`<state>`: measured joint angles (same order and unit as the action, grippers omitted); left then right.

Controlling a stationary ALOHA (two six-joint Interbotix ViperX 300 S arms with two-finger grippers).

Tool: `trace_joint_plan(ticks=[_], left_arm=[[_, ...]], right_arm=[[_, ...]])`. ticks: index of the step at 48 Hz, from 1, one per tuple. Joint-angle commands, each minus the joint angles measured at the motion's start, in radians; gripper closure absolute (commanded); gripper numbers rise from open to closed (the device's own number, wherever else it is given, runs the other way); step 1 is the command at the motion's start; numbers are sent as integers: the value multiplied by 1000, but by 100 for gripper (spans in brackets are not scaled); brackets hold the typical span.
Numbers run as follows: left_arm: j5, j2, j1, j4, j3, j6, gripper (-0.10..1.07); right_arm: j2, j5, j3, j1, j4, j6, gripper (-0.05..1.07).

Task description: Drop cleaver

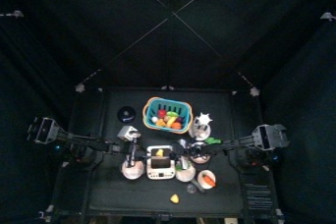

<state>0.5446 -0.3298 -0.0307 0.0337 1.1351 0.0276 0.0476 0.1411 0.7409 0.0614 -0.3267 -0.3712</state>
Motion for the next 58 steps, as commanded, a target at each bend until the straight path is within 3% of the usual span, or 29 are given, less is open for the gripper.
trace_joint_plan(ticks=[1,14,23,33,38,44,58], left_arm=[[11,-26,29,0,-11,0,15],[11,-152,71,-3,34,-3,15],[11,-169,74,-20,38,-2,16],[6,-169,77,-20,44,-2,15],[5,-183,81,-17,46,0,15],[0,-275,98,-29,81,-5,15],[-37,-314,104,-46,103,-2,16]], right_arm=[[57,-9,3,2,5,-2,70],[150,-67,58,-12,8,-3,70],[152,-130,57,-91,-8,5,70],[141,-129,49,-184,-9,3,70],[149,-150,-2,-183,12,-9,70],[141,-336,-114,-184,67,8,70],[135,-311,-114,-169,46,-3,70]])
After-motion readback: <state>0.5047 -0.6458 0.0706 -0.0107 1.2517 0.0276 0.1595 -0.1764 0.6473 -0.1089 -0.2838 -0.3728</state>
